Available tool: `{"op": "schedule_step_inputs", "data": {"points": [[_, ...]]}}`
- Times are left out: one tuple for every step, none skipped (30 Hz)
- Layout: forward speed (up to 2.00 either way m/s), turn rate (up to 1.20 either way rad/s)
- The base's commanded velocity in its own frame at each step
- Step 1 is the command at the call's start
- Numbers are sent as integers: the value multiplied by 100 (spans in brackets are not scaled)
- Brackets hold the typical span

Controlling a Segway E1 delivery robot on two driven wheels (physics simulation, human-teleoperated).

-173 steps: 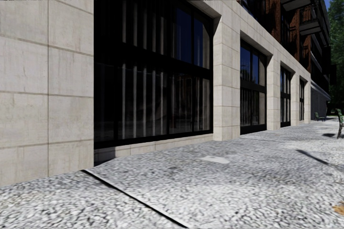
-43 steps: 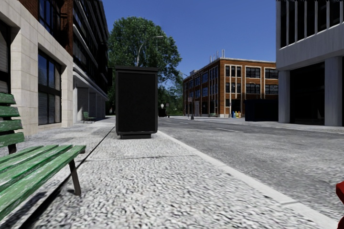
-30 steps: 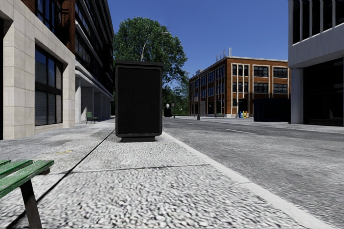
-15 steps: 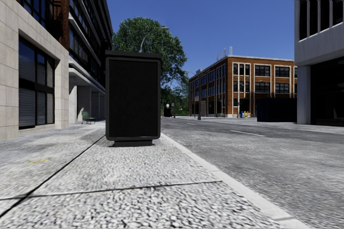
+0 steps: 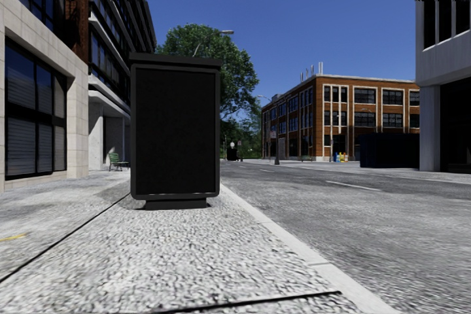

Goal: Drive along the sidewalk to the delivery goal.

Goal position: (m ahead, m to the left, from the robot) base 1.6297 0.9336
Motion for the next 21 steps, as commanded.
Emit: {"op": "schedule_step_inputs", "data": {"points": [[137,23],[137,27],[136,34],[136,34],[136,36],[135,37],[135,40],[133,44],[133,44],[133,46],[132,46],[132,46],[132,46],[132,46],[132,46],[132,46],[132,46],[132,46],[132,46],[132,46],[132,46]]}}
